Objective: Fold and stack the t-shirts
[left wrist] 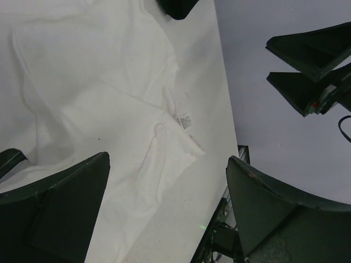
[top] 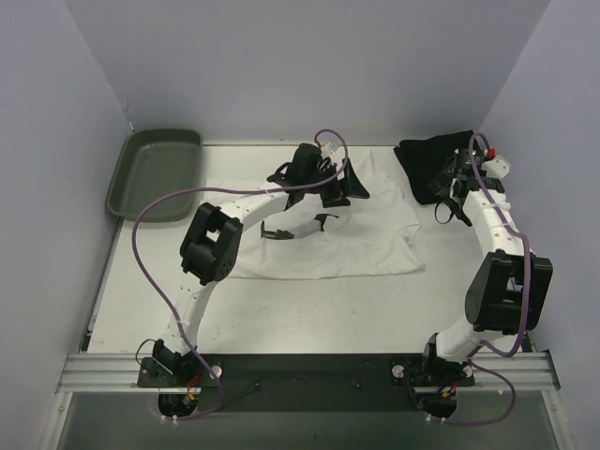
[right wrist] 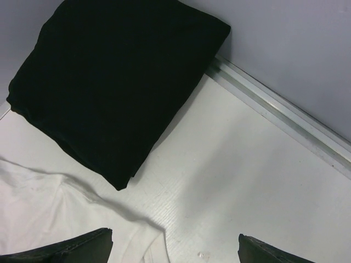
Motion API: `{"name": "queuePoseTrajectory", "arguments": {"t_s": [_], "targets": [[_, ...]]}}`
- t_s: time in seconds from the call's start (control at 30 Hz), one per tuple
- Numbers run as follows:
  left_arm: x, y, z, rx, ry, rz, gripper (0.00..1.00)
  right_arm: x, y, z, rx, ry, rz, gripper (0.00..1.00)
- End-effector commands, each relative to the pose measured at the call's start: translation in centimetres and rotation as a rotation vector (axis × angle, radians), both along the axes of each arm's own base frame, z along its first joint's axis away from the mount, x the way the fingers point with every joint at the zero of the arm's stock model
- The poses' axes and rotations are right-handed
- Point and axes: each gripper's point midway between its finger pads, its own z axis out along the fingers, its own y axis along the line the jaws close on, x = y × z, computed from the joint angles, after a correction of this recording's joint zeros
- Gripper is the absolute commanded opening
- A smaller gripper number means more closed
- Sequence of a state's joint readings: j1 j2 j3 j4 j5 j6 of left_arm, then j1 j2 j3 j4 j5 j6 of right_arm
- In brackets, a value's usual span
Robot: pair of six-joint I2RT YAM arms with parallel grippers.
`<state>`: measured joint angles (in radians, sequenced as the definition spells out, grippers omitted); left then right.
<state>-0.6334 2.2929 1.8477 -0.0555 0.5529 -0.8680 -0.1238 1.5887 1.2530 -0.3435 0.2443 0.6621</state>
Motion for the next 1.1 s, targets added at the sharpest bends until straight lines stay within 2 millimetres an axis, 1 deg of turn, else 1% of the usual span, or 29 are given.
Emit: {"name": "queuePoseTrajectory", "arguments": {"t_s": [0.0, 0.1, 0.2, 0.3, 0.33, 0.37, 0.4, 0.47, 0.5, 0.57, 0.6, 0.63, 0.67, 0.7, 0.73, 0.77, 0.8, 0.83, 0.87, 0.9, 0.93, 0.97, 1.0, 1.03, 1.07], "targets": [[0.7, -1.3, 3.1, -0.083, -0.073, -0.025, 0.97, 0.1, 0.0, 1.4, 0.002, -0.050, -0.003, 1.00], [0.6, -1.3, 2.6, -0.076, -0.065, -0.024, 0.97, 0.1, 0.1, 1.4, 0.006, -0.052, 0.000, 1.00], [0.3, -1.0, 3.1, -0.076, -0.075, -0.025, 0.97, 0.0, 0.2, 1.7, 0.002, -0.060, 0.005, 1.00], [0.3, -0.5, 4.9, -0.070, -0.125, -0.016, 0.97, -0.4, 0.6, 2.9, 0.001, -0.097, 0.012, 1.00], [-0.1, 0.1, 5.6, -0.045, -0.119, -0.004, 0.97, -0.5, 0.8, 3.2, -0.004, -0.107, 0.022, 1.00], [-0.2, 0.3, 6.0, -0.034, -0.130, -0.002, 0.97, -0.8, 1.0, 3.9, -0.010, -0.129, 0.026, 1.00], [-0.3, 0.6, 6.4, -0.020, -0.150, -0.003, 0.97, -0.7, 1.8, 4.3, -0.014, -0.143, 0.052, 1.00], [-0.7, 1.6, 7.1, 0.013, -0.153, 0.009, 0.97, -1.1, 2.7, 5.1, -0.028, -0.157, 0.087, 1.00], [-0.9, 2.0, 7.0, 0.032, -0.161, 0.011, 0.97, -1.3, 3.9, 4.9, -0.027, -0.152, 0.126, 1.00], [-1.5, 3.3, 6.5, 0.092, -0.159, 0.029, 0.97, -1.6, 4.7, 4.8, -0.037, -0.142, 0.164, 1.00], [-1.6, 3.9, 6.2, 0.115, -0.158, 0.042, 0.97, -1.3, 5.4, 5.0, -0.048, -0.146, 0.182, 1.00], [-1.6, 4.9, 6.7, 0.140, -0.167, 0.075, 0.97, -1.1, 5.1, 5.2, -0.062, -0.145, 0.178, 1.00], [-2.0, 5.7, 5.7, 0.169, -0.150, 0.084, 0.97, -0.8, 4.6, 4.7, -0.069, -0.123, 0.168, 1.00], [-1.7, 6.7, 5.5, 0.183, -0.141, 0.107, 0.98, -0.3, 4.6, 5.0, -0.061, -0.121, 0.166, 1.00], [-1.9, 8.0, 6.1, 0.213, -0.133, 0.148, 0.97, -0.2, 4.0, 4.6, -0.019, -0.106, 0.159, 1.00], [-2.1, 9.1, 5.4, 0.246, -0.119, 0.168, 0.97, 0.0, 4.4, 3.6, 0.016, -0.072, 0.163, 1.00], [-1.7, 10.7, 5.5, 0.275, -0.115, 0.211, 0.98, -0.2, 5.2, 3.2, 0.041, -0.053, 0.183, 1.00], [-1.9, 12.8, 6.1, 0.333, -0.111, 0.273, 0.97, -0.7, 8.0, 2.1, 0.065, -0.029, 0.260, 1.00], [-1.9, 14.0, 6.3, 0.353, -0.109, 0.300, 0.98, -1.3, 9.8, 2.2, 0.058, -0.039, 0.305, 1.00], [-2.4, 15.1, 5.6, 0.378, -0.092, 0.313, 0.97, -1.7, 11.3, 2.0, 0.048, -0.043, 0.339, 1.00], [-2.3, 16.7, 6.8, 0.373, -0.101, 0.350, 0.98, -3.1, 12.4, 1.4, 0.036, -0.033, 0.367, 1.00], [-2.5, 17.5, 6.9, 0.376, -0.096, 0.364, 0.98, -4.1, 15.7, 1.0, 0.033, -0.028, 0.453, 1.00], [-2.9, 18.4, 6.2, 0.384, -0.083, 0.372, 0.97, -4.9, 17.1, 0.7, 0.040, -0.033, 0.472, 1.00], [-3.0, 19.3, 7.0, 0.368, -0.087, 0.386, 0.97, -5.9, 18.5, 0.3, 0.039, -0.028, 0.508, 1.00], [-3.2, 19.7, 7.0, 0.367, -0.088, 0.391, 0.97, -7.3, 20.5, -0.4, 0.017, -0.018, 0.567, 1.00]]}}
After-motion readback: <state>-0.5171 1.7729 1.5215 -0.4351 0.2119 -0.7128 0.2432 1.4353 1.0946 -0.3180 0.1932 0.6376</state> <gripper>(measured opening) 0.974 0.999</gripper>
